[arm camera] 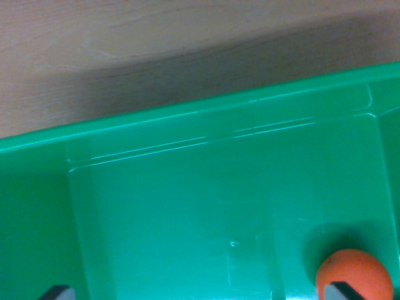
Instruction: Pick fruit
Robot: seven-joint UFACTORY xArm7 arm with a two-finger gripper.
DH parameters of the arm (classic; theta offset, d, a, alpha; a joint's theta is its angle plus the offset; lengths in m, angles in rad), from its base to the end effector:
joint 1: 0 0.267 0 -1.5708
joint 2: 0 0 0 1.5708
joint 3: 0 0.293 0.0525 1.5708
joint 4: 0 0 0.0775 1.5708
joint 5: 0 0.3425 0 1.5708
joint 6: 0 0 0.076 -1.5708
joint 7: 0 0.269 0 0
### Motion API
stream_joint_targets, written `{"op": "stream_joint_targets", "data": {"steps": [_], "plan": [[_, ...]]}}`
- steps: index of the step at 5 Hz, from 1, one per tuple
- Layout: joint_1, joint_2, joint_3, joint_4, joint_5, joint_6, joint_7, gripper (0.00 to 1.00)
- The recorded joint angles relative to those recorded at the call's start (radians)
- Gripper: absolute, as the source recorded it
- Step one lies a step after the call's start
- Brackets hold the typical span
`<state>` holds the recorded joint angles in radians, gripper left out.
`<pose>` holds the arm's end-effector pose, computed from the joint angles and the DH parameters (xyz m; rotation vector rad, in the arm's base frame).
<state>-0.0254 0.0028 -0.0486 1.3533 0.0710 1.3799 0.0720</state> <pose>0.4727 -0.0173 0.2901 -3.0620 0.2462 0.0450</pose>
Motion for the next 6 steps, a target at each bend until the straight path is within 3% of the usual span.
{"op": "stream_joint_targets", "data": {"steps": [1, 2, 3, 4, 5, 6], "plan": [[-0.0138, 0.011, -0.007, -0.043, -0.0025, -0.045, 0.005, 0.0], [-0.0138, 0.011, -0.007, -0.043, -0.0025, -0.045, 0.005, 0.0], [-0.027, 0.021, -0.014, -0.084, -0.0049, -0.088, 0.009, 0.0], [-0.027, 0.021, -0.014, -0.084, -0.0049, -0.088, 0.009, 0.0], [-0.0411, 0.032, -0.021, -0.128, -0.0075, -0.134, 0.014, 0.0], [-0.0411, 0.032, -0.021, -0.128, -0.0075, -0.134, 0.014, 0.0]]}}
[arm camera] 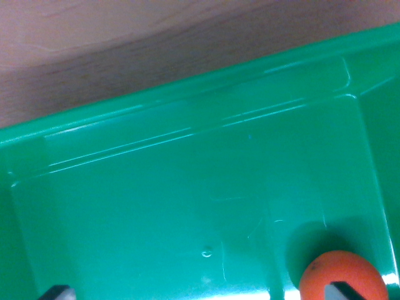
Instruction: Pick fruit
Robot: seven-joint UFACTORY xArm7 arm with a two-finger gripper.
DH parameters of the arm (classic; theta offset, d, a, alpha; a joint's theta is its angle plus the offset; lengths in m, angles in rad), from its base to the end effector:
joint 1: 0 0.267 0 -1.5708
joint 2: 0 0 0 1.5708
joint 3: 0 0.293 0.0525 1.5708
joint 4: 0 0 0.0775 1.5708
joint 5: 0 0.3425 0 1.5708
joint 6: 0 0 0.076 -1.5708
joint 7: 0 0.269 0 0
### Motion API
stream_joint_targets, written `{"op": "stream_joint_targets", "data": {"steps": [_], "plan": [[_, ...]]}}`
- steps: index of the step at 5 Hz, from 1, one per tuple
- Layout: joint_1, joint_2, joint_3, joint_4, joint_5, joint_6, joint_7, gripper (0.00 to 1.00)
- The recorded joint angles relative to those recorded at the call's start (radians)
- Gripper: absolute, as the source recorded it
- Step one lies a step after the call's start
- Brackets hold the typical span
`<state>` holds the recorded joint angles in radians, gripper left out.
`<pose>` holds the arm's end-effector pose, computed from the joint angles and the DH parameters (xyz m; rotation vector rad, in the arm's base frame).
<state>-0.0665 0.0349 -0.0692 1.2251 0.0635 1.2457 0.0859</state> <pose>0.4683 -0.0492 0.2303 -3.0591 0.3744 0.0831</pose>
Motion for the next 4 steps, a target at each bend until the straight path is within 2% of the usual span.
{"op": "stream_joint_targets", "data": {"steps": [1, 2, 4], "plan": [[-0.0148, 0.012, -0.007, -0.046, -0.0027, -0.048, 0.005, 0.0], [-0.0148, 0.012, -0.007, -0.046, -0.0027, -0.048, 0.005, 0.0], [-0.0438, 0.034, -0.022, -0.137, -0.008, -0.143, 0.015, 0.0]]}}
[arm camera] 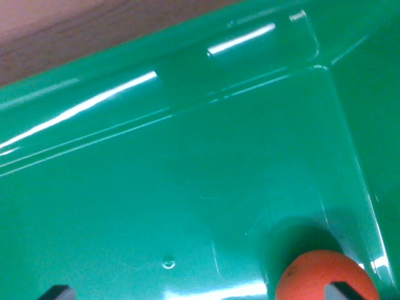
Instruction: Pick fruit
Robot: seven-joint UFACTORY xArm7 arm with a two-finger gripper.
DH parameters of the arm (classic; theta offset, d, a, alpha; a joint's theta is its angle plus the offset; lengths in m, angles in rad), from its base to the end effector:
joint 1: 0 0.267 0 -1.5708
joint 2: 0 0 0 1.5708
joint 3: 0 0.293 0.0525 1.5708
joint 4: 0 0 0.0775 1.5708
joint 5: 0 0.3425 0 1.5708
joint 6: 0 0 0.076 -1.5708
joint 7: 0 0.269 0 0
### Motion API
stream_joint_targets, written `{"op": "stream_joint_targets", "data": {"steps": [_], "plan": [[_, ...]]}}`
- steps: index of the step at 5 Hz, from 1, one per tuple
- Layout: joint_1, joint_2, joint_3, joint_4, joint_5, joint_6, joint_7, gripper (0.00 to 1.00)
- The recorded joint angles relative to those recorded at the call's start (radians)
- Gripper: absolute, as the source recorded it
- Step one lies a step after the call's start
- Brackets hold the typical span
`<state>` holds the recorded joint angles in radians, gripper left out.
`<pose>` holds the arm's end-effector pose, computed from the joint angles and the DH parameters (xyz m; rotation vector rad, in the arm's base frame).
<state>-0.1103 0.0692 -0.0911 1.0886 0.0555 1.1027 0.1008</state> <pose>0.4514 -0.0810 0.1682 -3.0510 0.5070 0.1249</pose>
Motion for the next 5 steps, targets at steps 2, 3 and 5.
{"op": "stream_joint_targets", "data": {"steps": [2, 3, 5], "plan": [[-0.0144, 0.011, -0.007, -0.045, -0.0026, -0.047, 0.005, 0.0], [-0.0144, 0.011, -0.007, -0.045, -0.0026, -0.047, 0.005, 0.0], [-0.0282, 0.022, -0.014, -0.088, -0.0052, -0.092, 0.01, 0.0]]}}
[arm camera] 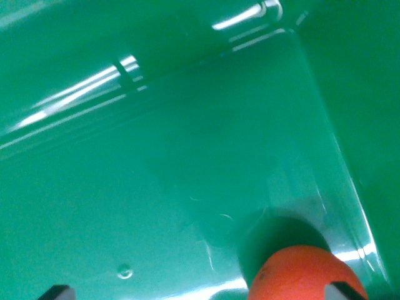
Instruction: Pick fruit
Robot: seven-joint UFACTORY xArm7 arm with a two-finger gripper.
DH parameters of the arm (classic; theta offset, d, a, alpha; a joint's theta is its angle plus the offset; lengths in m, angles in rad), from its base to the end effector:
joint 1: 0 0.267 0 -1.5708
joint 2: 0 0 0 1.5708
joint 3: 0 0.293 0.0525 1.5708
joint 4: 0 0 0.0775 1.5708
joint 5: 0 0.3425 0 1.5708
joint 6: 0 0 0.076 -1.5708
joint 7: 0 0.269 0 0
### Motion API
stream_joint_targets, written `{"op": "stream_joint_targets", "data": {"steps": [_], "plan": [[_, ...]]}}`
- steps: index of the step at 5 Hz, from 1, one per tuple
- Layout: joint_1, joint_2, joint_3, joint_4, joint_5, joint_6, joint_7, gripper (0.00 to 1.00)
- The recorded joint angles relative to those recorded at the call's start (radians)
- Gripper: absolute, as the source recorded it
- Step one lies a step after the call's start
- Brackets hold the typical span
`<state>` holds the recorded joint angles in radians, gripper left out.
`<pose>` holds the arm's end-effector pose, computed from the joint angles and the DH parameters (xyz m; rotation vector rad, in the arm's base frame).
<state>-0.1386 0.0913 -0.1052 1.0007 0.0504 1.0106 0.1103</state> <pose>0.4344 -0.0995 0.1298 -3.0428 0.5900 0.1523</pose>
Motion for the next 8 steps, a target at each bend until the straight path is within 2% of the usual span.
{"op": "stream_joint_targets", "data": {"steps": [1, 2, 3, 4, 5, 6, 7, 8], "plan": [[-0.0127, 0.01, -0.006, -0.039, -0.0023, -0.041, 0.004, 0.0], [-0.0127, 0.01, -0.006, -0.039, -0.0023, -0.041, 0.004, 0.0], [-0.0253, 0.02, -0.013, -0.079, -0.0046, -0.082, 0.009, 0.0], [-0.0253, 0.02, -0.013, -0.079, -0.0046, -0.082, 0.009, 0.0], [-0.0371, 0.029, -0.019, -0.116, -0.0068, -0.121, 0.013, 0.0], [-0.0371, 0.029, -0.019, -0.116, -0.0068, -0.121, 0.013, 0.0], [-0.0483, 0.038, -0.024, -0.15, -0.0088, -0.157, 0.016, 0.0], [-0.0483, 0.038, -0.024, -0.15, -0.0088, -0.157, 0.016, 0.0]]}}
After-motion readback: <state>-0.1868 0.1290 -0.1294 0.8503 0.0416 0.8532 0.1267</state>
